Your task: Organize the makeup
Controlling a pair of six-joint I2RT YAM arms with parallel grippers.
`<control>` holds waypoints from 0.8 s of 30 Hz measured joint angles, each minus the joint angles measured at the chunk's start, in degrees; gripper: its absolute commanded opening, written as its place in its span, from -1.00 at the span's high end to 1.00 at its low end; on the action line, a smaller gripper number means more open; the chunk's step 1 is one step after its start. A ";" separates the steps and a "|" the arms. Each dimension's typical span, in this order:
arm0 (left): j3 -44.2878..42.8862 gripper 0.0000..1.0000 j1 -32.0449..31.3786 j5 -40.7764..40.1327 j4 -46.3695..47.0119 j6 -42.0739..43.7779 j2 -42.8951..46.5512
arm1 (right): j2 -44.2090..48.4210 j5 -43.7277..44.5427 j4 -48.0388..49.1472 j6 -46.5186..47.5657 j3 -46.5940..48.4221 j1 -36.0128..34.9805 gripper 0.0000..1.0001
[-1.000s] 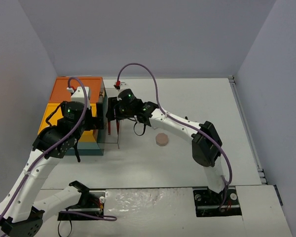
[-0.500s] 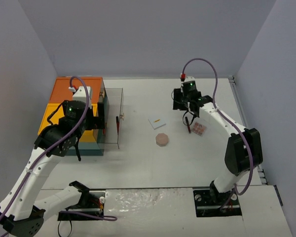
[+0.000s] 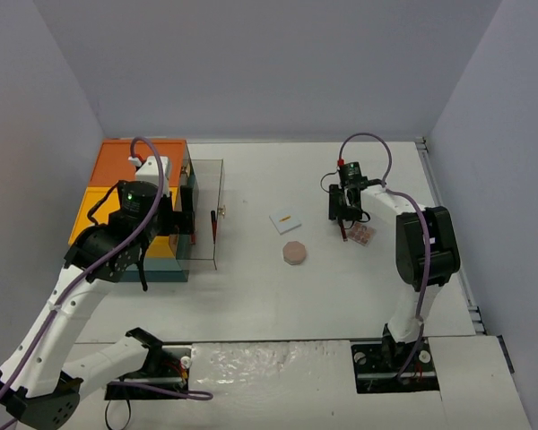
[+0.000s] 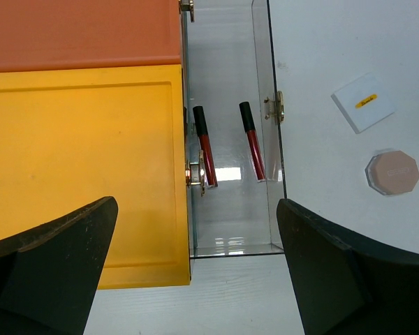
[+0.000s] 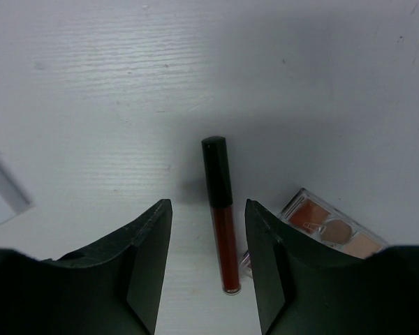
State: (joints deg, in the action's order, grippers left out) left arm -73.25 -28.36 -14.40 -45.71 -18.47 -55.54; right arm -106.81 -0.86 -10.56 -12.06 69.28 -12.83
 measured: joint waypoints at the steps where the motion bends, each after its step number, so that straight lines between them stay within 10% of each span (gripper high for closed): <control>1: 0.00 -0.94 0.00 0.03 -0.04 -0.05 0.23 | -0.50 0.00 0.17 0.17 0.00 0.49 0.18; 9: 0.00 -0.94 0.00 0.50 -0.44 -0.27 1.54 | -2.33 -0.59 2.05 1.04 -0.85 1.92 0.98; 24: -0.65 -0.94 0.00 1.07 -0.48 -0.43 0.28 | 6.20 -1.59 1.29 -9.24 11.61 -16.11 1.00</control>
State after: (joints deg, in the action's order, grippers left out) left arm -73.91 -28.36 -13.33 -46.19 -18.90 -55.26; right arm -100.61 -2.46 -9.27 -21.30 80.89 -28.94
